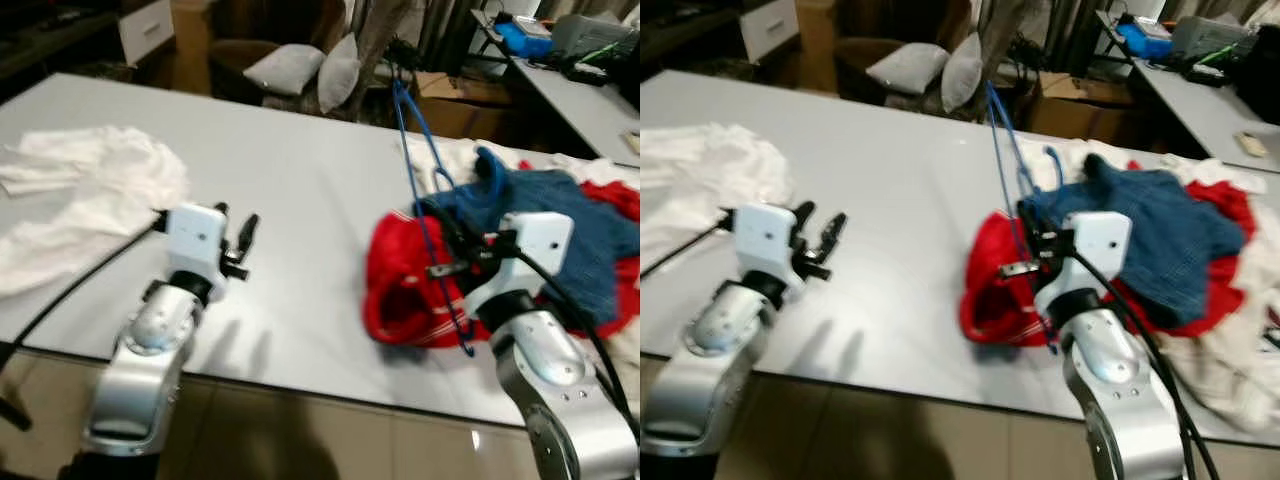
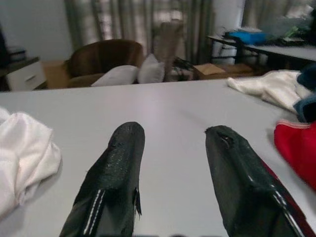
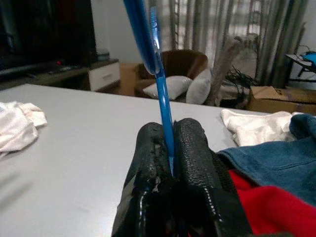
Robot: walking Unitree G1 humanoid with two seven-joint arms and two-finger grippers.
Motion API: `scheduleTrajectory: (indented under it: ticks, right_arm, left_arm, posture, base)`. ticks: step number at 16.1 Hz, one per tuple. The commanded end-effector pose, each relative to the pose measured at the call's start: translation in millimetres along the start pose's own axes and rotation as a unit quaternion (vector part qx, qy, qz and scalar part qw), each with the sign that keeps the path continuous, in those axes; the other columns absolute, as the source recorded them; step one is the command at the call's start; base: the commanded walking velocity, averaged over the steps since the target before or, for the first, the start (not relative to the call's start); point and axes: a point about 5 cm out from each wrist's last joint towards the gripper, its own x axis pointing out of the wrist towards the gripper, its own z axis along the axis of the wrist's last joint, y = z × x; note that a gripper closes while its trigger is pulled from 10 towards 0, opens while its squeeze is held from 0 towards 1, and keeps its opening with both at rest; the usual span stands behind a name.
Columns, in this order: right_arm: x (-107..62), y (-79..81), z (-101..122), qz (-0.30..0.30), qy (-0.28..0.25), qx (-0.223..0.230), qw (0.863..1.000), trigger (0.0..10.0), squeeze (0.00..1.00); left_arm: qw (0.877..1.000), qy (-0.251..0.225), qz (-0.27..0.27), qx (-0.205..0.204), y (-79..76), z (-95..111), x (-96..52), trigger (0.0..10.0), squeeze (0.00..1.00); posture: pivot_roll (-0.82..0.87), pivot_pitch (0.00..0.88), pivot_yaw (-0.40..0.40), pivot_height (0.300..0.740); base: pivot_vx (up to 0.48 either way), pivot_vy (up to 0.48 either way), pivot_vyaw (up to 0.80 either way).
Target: Hang hanger
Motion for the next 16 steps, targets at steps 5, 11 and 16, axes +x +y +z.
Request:
scheduleTrajectory:
  ticks: [5,11,16]
  right_arm:
    - [-1.2,-11.7,8.2,-0.027,-0.015,0.000,1.000,10.0,0.00]
    - [-2.9,-41.2,3.8,-0.102,0.003,-0.034,0.994,10.0,0.00]
    - [-11.5,-46.5,-6.6,-0.009,0.024,-0.047,0.999,10.0,0.00]
  left_arm:
    - [1.000,0.003,-0.018,0.006,-9.1,2.4,6.6,10.0,0.00]
    - [1.000,-0.002,-0.027,-0.004,-17.4,1.5,10.6,10.0,0.00]
    - [0.995,0.090,-0.010,-0.031,-9.2,-25.3,5.2,10.0,1.00]
  posture:
    - [-0.02,0.000,-0.043,0.740]
    - [-0.04,0.000,-0.032,0.740]
    - [-0.05,0.000,-0.040,0.740]
  base:
    - [0.000,0.384,-0.80]
    - [0.000,-0.320,-0.35]
    - [0.000,0.000,0.00]
